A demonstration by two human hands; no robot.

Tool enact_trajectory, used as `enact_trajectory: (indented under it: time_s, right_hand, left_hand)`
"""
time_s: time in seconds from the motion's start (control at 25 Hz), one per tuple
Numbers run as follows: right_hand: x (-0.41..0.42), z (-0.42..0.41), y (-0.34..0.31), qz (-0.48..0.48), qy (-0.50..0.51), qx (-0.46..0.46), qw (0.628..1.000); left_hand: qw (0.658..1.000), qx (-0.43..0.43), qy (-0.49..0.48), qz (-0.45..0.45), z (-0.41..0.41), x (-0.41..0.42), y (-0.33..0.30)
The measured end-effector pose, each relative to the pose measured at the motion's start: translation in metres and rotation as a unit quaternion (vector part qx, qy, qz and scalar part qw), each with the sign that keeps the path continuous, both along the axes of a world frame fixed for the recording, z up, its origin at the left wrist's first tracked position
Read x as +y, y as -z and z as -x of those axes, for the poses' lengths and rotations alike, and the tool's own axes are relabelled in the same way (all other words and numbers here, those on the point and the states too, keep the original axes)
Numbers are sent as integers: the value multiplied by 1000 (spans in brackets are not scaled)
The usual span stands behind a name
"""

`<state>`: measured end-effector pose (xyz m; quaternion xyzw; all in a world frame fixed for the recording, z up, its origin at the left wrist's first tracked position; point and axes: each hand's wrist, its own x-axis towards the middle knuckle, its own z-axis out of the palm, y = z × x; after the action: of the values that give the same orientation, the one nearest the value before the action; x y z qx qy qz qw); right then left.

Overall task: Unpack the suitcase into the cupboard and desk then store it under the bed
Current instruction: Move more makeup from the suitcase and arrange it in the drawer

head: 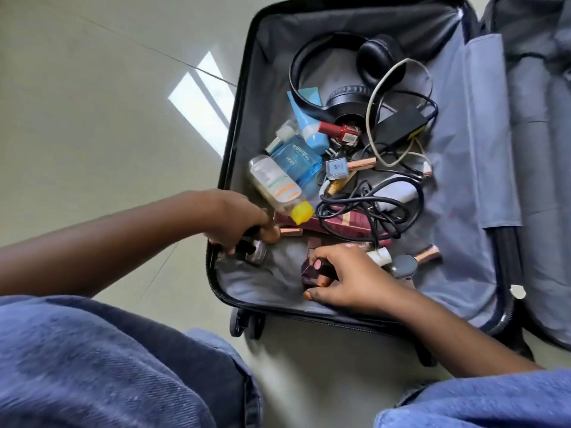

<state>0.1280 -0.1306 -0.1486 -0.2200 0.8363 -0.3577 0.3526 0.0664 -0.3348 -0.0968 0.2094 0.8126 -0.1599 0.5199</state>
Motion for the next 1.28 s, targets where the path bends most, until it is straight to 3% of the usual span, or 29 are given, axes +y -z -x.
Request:
enact_trajectory:
  time_s: [0.12, 0.28, 0.4, 0.56, 0.68, 0.8, 1.0, 1.28]
  right_hand:
    - [-5, -1, 5, 0, 17, 26, 1000]
    - [3, 7, 0, -11, 54, 38, 998]
    - [13, 31, -28, -14, 57, 49, 997]
    - [18, 107, -73, -64, 60, 192, 978]
    - [1, 155, -63, -204, -57, 296, 931]
    - [-16, 177, -38, -310, -163, 260, 900]
    - [3, 209, -29, -367, -55, 304, 878]
    - [38, 222, -44, -425, -12, 234, 874]
  left_hand:
    - [998, 58, -14, 2, 2, 2, -1]
    - [995, -34, -82, -39, 6, -2, 2]
    - [973, -58, -174, -136, 8, 2, -2]
    - [947, 119, -153, -257, 22, 29, -6]
    - [915, 204, -164, -307, 32, 37, -2]
    - [904, 250, -171, -302, 51, 36, 5]
    - [885, 325, -179, -283, 76, 46, 20]
    - [909, 342, -98, -218, 95, 63, 50]
